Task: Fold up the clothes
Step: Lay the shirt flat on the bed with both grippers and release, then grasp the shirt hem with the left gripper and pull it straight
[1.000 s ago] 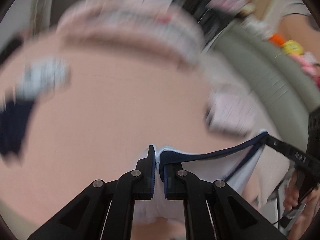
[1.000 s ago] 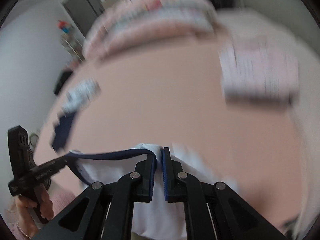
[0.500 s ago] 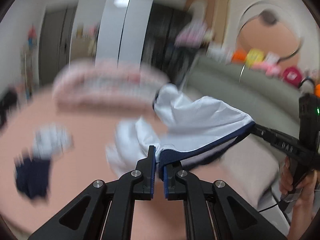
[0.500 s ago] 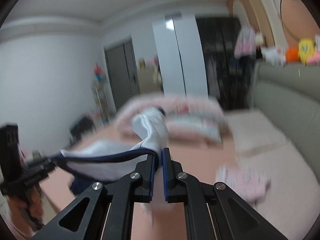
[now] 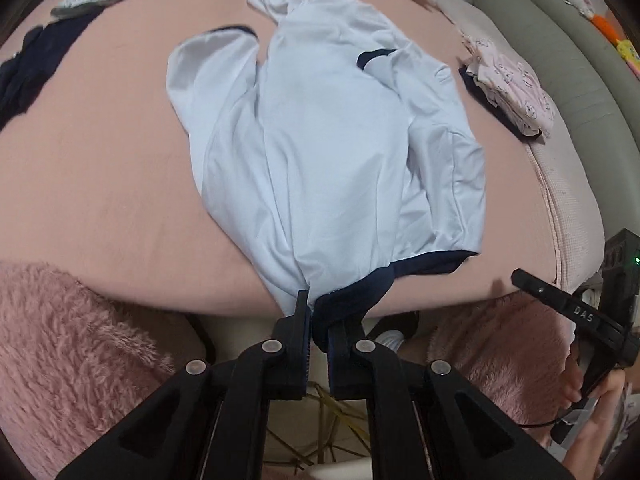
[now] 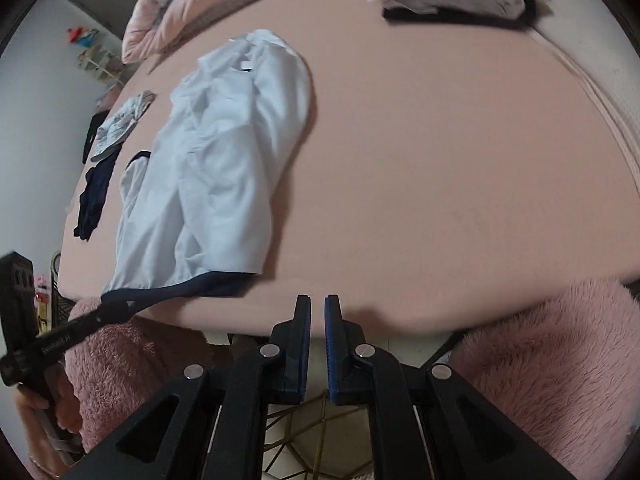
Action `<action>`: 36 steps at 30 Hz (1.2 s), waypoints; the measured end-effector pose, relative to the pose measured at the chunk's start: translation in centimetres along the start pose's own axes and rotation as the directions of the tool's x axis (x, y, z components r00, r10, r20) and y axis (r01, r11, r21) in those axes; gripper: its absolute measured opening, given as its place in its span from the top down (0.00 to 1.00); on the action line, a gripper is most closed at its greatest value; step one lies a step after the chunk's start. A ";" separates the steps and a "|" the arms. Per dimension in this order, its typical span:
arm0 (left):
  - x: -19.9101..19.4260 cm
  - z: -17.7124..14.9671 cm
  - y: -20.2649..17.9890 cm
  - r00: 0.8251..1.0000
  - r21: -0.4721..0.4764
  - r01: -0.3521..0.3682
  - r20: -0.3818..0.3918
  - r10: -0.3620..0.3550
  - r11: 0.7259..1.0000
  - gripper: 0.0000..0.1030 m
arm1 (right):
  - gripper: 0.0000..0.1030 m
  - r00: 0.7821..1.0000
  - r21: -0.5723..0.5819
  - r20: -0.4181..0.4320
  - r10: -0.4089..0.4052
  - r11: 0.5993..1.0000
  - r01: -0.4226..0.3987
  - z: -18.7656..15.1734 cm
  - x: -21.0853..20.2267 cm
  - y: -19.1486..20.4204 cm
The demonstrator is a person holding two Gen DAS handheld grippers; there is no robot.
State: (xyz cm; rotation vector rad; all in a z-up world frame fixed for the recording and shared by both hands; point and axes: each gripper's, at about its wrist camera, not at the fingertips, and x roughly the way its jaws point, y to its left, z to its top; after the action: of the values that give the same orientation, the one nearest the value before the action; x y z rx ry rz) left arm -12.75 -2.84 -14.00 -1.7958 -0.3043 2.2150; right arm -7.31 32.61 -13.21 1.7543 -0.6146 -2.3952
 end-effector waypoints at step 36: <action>4.5 0.5 2.2 1.000 0.059 0.004 -0.012 -0.003 0.998 0.41 | 0.59 0.991 -0.118 0.002 -0.137 0.984 0.137 0.3 5.2 3.6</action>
State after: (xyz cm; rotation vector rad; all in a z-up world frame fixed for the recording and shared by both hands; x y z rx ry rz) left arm -14.32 -3.33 -18.74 -1.7755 -0.2363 2.1871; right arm -9.80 27.74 -16.41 1.8090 -0.3542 -2.4571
